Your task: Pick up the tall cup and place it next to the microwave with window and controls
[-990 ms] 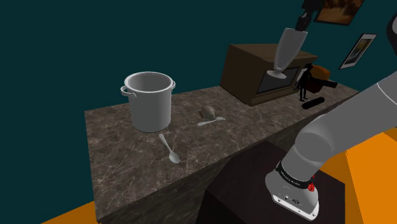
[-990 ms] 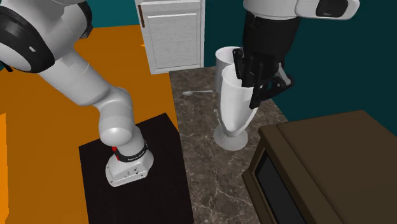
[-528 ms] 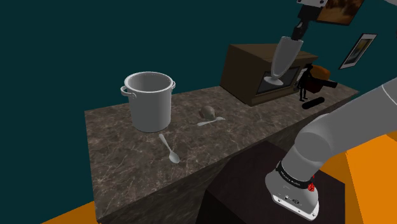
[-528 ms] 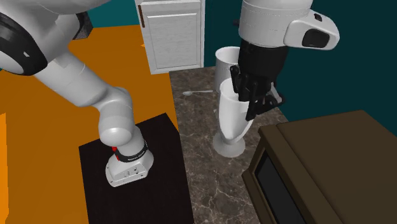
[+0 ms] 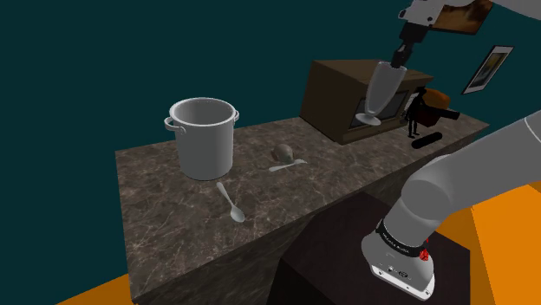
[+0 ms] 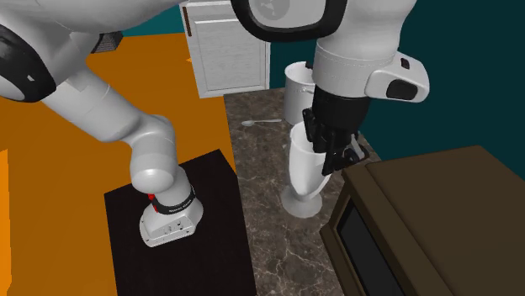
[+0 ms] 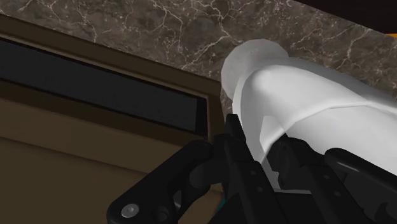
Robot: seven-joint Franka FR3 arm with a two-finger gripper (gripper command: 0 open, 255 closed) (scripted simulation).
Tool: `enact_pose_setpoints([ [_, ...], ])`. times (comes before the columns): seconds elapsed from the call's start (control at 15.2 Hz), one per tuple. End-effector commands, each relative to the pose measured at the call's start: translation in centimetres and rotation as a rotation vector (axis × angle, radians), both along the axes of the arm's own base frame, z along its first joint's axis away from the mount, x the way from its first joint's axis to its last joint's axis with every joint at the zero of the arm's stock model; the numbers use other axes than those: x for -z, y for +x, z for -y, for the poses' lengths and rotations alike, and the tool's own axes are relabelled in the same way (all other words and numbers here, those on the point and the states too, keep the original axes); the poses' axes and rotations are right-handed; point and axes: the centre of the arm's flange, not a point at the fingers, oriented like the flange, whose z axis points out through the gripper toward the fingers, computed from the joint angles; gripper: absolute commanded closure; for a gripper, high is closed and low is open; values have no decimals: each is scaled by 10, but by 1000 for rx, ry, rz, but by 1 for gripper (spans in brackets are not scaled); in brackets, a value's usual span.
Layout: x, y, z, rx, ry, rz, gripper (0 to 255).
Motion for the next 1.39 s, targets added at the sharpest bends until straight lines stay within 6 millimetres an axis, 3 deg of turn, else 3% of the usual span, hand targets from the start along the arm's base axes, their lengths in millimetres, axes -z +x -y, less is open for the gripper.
enact_pose_setpoints([
  [0.0,10,-1,-2,0,-1,1,255],
  [1.32,116,-1,-2,0,-1,1,255],
])
